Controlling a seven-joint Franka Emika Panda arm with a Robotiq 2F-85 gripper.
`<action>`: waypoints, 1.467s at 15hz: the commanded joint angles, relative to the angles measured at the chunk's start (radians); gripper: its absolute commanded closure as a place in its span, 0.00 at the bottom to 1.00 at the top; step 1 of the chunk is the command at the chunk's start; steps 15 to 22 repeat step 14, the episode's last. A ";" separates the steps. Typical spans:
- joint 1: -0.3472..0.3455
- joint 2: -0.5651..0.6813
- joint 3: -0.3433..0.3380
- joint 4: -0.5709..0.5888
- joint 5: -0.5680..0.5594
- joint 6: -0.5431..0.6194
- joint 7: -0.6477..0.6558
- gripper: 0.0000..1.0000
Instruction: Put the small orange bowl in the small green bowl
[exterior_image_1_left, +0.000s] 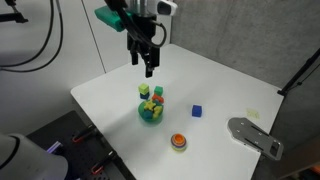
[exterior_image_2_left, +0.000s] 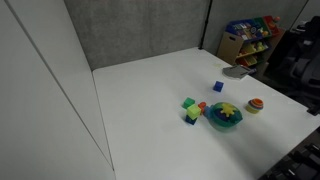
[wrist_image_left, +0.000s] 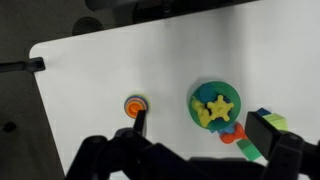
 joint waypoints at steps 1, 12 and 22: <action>-0.009 -0.110 0.015 0.010 0.059 -0.096 -0.064 0.00; -0.010 -0.205 0.072 0.008 0.047 -0.092 -0.034 0.00; -0.011 -0.209 0.071 0.008 0.046 -0.100 -0.034 0.00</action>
